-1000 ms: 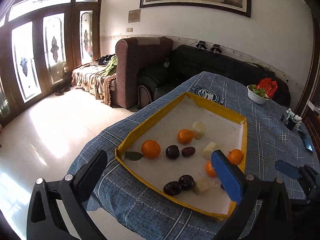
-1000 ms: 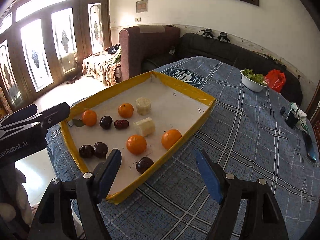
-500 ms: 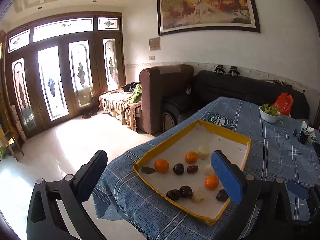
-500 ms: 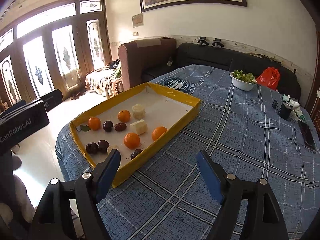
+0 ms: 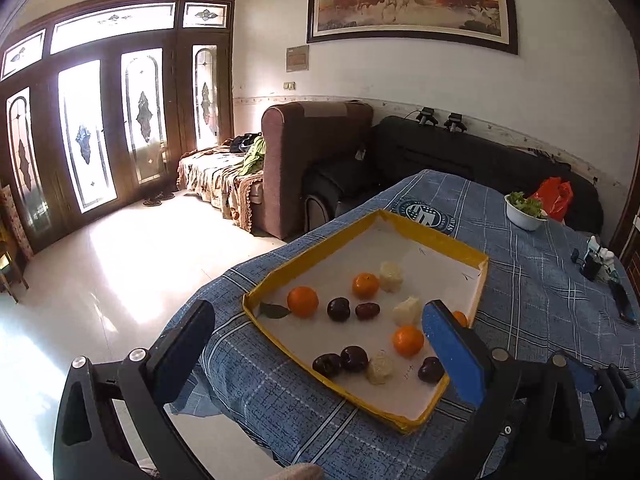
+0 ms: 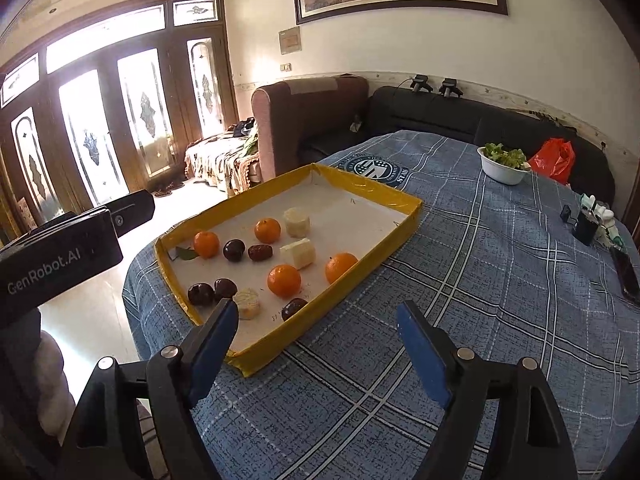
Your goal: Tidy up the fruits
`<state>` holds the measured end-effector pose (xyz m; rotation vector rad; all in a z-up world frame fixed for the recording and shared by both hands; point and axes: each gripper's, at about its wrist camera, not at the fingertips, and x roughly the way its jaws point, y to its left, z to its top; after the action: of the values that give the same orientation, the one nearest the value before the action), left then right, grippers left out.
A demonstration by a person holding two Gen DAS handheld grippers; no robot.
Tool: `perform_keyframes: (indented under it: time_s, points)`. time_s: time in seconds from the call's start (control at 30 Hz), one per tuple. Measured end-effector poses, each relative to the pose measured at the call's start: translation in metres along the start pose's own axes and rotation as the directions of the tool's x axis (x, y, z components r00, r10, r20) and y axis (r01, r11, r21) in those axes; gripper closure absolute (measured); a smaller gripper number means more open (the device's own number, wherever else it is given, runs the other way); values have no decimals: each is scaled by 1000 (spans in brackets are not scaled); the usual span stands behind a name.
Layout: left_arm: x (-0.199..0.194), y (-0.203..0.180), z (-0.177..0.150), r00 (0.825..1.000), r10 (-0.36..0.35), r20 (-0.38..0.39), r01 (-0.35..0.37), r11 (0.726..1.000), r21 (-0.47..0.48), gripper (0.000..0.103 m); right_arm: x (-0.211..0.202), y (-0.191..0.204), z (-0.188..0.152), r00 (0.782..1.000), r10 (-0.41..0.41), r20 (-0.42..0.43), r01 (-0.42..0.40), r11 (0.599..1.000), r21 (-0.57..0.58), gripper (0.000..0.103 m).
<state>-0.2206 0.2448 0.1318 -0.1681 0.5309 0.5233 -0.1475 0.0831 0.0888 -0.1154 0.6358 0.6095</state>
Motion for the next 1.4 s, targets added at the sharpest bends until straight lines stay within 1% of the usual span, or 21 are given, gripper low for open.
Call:
perform_keyframes:
  time_s: [0.2,0.47,0.87,1.17,1.4]
  points:
    - [17,-1,-6,998,-14,-53,15,1000,15,0,16,2,1,999,-6,-33,6,1000,-8,17]
    - [41,2,-16,991,-29,-128,31,999,17,0,32,10,1,998,-11,-67,9,1000,-27,16]
    - [60,9,-20,982,-48,-184,47,999,-11,0,49,19,-2,994,-7,-106,2,999,-44,16]
    - [68,6,-22,976,-57,-210,58,998,-1,0,55,21,-2,992,-4,-124,-2,999,-45,16]
    - [74,7,-24,970,-61,-233,59,998,-13,0,58,21,-2,992,-2,-130,-3,999,-38,15]
